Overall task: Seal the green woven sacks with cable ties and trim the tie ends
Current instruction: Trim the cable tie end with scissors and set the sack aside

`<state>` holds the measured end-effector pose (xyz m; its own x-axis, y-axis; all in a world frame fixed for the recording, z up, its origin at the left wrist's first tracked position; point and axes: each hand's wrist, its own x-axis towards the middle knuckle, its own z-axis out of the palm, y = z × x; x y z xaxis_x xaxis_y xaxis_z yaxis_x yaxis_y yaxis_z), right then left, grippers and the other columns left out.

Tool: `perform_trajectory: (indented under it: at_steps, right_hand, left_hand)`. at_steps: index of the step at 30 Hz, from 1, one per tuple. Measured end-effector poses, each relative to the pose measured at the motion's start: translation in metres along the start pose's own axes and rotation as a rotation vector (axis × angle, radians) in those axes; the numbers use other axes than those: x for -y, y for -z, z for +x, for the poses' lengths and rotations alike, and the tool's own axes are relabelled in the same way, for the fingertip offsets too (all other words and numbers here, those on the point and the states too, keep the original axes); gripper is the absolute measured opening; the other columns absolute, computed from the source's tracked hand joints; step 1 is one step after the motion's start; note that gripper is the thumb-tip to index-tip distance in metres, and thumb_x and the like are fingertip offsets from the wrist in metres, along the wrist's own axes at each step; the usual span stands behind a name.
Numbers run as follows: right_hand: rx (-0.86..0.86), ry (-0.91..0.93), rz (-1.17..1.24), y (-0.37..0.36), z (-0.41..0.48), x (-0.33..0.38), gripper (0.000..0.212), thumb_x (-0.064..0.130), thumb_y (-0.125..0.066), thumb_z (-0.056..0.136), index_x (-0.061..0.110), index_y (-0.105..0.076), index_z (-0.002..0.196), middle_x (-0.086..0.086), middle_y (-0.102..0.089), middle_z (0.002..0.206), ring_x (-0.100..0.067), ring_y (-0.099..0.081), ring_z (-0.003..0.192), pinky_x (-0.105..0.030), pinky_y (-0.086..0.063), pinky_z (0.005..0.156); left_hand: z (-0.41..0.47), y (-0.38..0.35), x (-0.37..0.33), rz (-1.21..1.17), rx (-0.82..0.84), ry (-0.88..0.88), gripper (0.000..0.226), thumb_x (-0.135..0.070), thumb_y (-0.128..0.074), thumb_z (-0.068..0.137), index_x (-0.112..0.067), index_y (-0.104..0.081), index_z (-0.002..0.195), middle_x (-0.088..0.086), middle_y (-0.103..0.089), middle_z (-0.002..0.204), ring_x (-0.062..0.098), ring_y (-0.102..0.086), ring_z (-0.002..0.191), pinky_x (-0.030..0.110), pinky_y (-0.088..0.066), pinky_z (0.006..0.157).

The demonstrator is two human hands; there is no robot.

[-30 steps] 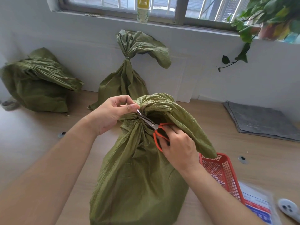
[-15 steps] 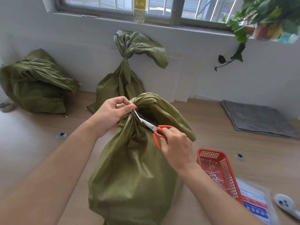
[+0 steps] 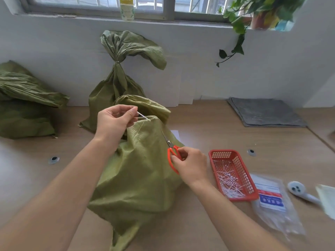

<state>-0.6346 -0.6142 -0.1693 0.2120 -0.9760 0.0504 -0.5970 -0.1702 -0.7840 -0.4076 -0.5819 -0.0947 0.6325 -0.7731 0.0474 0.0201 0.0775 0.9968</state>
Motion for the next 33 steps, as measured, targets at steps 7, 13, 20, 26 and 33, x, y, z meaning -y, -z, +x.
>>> perform_trajectory:
  at_steps: [7,13,20,26,33]
  right_hand:
    - [-0.072,-0.252,0.235,0.02,-0.03,-0.05,0.021,0.042,-0.077,0.088,0.022,-0.08,0.084,0.01,-0.076,0.071,-0.005,-0.072,0.067,-0.023,-0.054,0.06]
    - [-0.061,-0.335,0.265,0.054,-0.047,-0.104,0.005,0.024,-0.08,0.084,0.019,-0.078,0.086,0.007,-0.076,0.074,-0.005,-0.07,0.066,-0.024,-0.055,0.063]
    - [-0.014,-0.444,0.255,0.084,-0.062,-0.176,0.006,0.02,-0.077,0.082,0.014,-0.076,0.081,0.005,-0.076,0.075,-0.012,-0.071,0.074,-0.028,-0.055,0.069]
    - [0.055,-0.505,0.212,0.103,-0.08,-0.243,0.013,0.013,-0.074,0.081,0.019,-0.073,0.07,0.001,-0.076,0.076,-0.011,-0.064,0.069,-0.03,-0.053,0.07]
    - [0.136,-0.603,0.122,0.113,-0.092,-0.298,0.021,-0.001,-0.062,0.076,0.011,-0.078,0.084,-0.004,-0.078,0.083,-0.023,-0.072,0.081,-0.031,-0.055,0.065]
  left_hand:
    - [-0.025,-0.062,0.02,0.029,0.195,0.043,0.006,-0.009,-0.078,0.089,-0.014,-0.08,0.088,0.006,-0.079,0.08,0.021,-0.075,0.077,0.034,-0.062,0.081]
    - [-0.066,-0.127,0.039,0.077,0.296,0.082,0.005,-0.004,-0.078,0.089,-0.009,-0.078,0.087,0.011,-0.079,0.081,0.021,-0.076,0.077,0.038,-0.062,0.085]
    - [-0.113,-0.21,0.073,0.126,0.315,0.172,0.009,0.0,-0.075,0.089,-0.006,-0.072,0.084,0.013,-0.079,0.08,0.028,-0.078,0.079,0.04,-0.064,0.083]
    - [-0.144,-0.272,0.107,0.173,0.322,0.269,0.007,0.002,-0.075,0.089,-0.003,-0.071,0.085,0.02,-0.078,0.085,0.035,-0.078,0.085,0.039,-0.064,0.08]
    - [-0.155,-0.328,0.143,0.184,0.312,0.404,0.013,-0.002,-0.063,0.099,-0.012,-0.07,0.102,0.014,-0.075,0.102,0.024,-0.072,0.098,0.026,-0.061,0.085]
